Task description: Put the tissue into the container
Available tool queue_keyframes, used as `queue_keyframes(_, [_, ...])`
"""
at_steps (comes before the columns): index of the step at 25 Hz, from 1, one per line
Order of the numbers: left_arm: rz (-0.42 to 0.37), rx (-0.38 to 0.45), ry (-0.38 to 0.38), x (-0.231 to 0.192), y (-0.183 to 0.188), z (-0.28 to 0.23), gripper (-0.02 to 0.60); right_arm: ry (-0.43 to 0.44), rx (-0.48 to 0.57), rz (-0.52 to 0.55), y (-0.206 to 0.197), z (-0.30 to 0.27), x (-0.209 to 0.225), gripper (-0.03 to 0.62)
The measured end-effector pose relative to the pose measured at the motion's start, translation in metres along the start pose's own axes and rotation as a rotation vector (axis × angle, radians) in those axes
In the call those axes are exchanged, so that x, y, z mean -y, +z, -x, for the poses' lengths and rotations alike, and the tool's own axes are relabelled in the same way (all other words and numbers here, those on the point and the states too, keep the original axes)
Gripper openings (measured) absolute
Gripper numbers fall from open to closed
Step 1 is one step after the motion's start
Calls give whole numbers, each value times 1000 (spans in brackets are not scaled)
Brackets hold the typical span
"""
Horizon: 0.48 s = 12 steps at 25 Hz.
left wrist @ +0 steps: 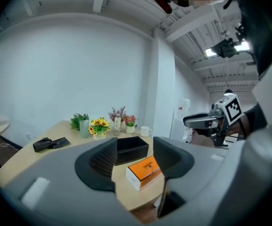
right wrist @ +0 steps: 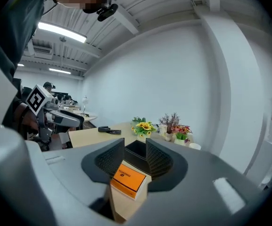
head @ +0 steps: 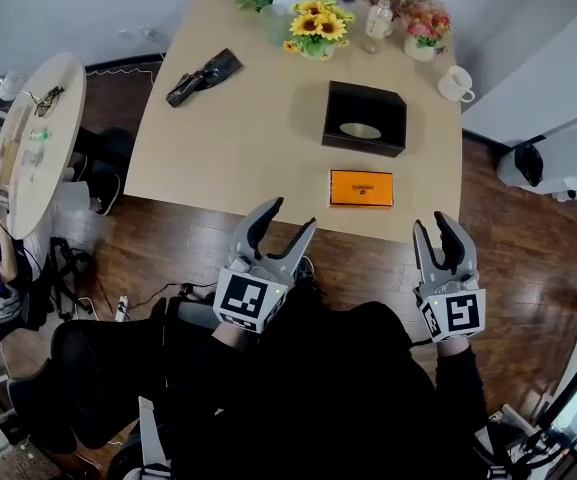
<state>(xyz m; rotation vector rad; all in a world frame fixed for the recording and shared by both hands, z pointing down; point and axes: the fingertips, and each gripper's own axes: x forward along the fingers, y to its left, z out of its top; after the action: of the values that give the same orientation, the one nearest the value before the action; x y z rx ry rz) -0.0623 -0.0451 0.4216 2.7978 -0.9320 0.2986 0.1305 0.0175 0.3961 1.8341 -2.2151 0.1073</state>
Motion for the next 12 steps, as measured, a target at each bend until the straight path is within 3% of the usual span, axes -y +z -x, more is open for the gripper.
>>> queue_keyframes(4, [-39, -73, -29, -7, -21, -15, 260, 60, -65, 44, -15, -24, -10, 183])
queue_keyframes(8, [-83, -131, -24, -3, -33, -31, 286, 112, -93, 49, -30, -38, -6, 198])
queue_keyframes(12, [-85, -181, -23, 11, -46, -47, 302, 173, -134, 47, -54, -50, 3, 235])
